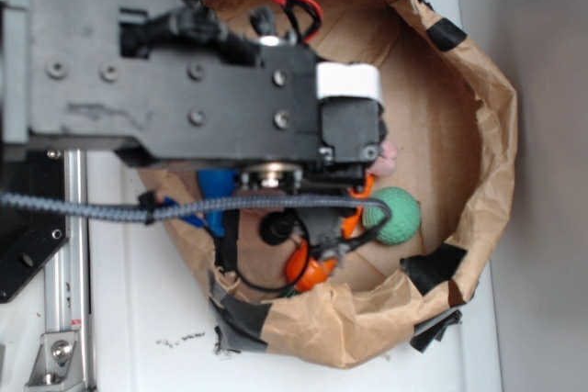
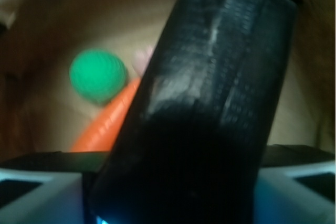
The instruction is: Grab the black box.
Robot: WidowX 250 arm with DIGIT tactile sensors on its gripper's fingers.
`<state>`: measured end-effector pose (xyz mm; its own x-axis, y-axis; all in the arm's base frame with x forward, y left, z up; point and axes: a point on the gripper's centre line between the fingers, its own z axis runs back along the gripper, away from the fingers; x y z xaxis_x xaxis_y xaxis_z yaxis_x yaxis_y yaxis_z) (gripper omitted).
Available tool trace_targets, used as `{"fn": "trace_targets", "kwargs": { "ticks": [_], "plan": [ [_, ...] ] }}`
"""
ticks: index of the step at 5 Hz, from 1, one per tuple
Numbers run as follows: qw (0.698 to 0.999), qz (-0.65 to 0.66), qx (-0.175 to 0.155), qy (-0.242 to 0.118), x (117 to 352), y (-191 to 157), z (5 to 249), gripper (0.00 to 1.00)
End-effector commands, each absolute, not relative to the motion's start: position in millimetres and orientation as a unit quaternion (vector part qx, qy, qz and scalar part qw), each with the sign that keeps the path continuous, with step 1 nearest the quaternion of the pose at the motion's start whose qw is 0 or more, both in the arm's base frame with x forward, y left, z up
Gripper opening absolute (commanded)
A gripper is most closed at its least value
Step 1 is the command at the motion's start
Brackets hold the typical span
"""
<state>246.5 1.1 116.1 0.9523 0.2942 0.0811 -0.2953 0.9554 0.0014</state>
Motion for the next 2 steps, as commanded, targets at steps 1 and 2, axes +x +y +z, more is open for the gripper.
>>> {"fn": "trace_targets", "kwargs": {
  "ticks": [1, 2],
  "plan": [
    [0.981, 0.192, -0.014, -0.031, 219.5, 52.6, 173.3, 0.0],
    [0.981, 0.19, -0.016, -0.035, 219.8, 47.8, 171.3, 0.0]
  ]
}}
